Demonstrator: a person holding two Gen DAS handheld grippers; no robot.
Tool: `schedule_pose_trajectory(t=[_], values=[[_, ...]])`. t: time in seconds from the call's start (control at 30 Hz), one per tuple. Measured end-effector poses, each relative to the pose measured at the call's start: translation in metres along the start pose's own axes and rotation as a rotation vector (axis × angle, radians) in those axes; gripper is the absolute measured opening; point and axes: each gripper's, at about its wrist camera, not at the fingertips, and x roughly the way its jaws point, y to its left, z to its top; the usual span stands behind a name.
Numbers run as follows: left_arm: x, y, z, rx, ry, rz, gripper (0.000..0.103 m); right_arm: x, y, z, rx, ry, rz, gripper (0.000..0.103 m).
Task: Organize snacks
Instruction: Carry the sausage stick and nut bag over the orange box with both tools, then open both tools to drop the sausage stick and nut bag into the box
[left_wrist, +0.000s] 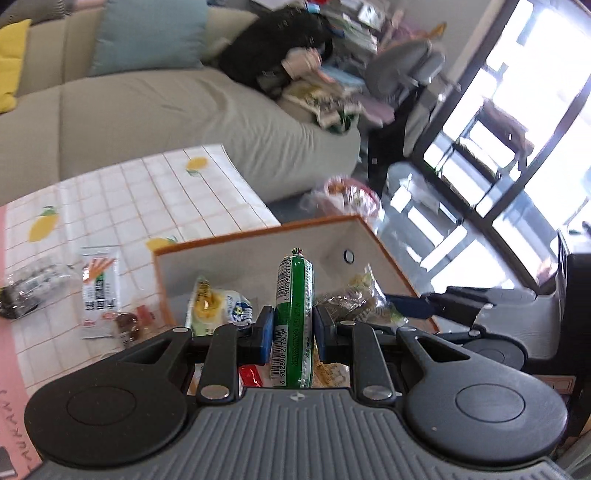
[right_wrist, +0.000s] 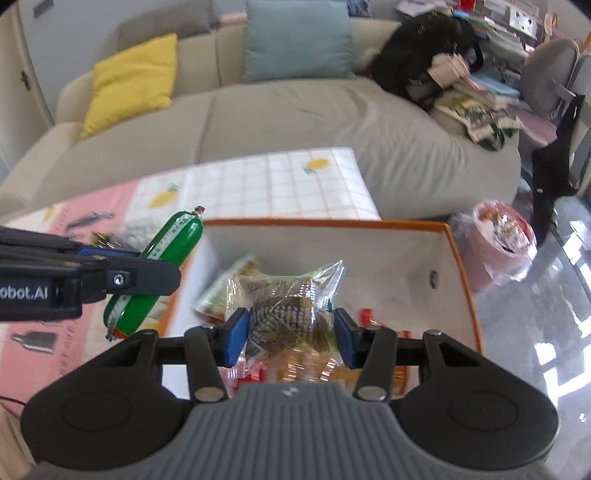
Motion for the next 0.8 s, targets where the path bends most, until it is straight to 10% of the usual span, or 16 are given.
schedule_pose_trajectory(t=[0.8], values=[[0.131, 0.031, 0.009, -0.065, 0.308, 0.075, 0.025, 0.122, -0.020, 0.011, -0.223, 0.208, -0.114, 0.048]])
